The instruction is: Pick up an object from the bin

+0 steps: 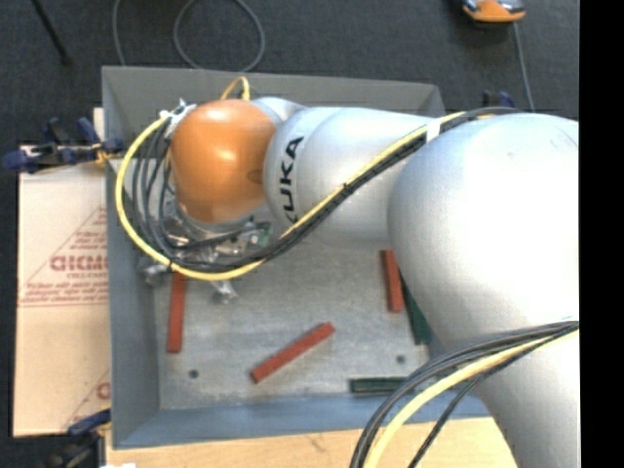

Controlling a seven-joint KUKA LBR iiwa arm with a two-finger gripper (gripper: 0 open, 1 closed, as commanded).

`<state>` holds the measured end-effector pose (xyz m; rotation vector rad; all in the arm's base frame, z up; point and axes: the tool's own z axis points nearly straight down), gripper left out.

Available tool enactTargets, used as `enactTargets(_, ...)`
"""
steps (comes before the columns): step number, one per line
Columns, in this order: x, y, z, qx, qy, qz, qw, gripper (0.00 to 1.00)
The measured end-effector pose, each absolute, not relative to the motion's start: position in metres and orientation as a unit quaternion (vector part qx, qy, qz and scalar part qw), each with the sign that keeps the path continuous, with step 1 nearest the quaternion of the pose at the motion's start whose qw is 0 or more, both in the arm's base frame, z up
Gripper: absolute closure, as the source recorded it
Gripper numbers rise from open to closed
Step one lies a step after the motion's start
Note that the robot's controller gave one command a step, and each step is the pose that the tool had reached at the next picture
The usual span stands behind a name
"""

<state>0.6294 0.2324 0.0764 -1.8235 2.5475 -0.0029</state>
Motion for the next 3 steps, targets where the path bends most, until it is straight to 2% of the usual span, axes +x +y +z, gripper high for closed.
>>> enactTargets(1,0.629,0.234,0.077,-0.581,0.814,0.000,0.004,1.00)
enactTargets(2,0.631,0.233,0.082,-0.577,0.817,0.001,0.006,1.00)
enactTargets(3,0.635,0.234,0.197,-0.573,0.820,-0.002,0.007,1.00)
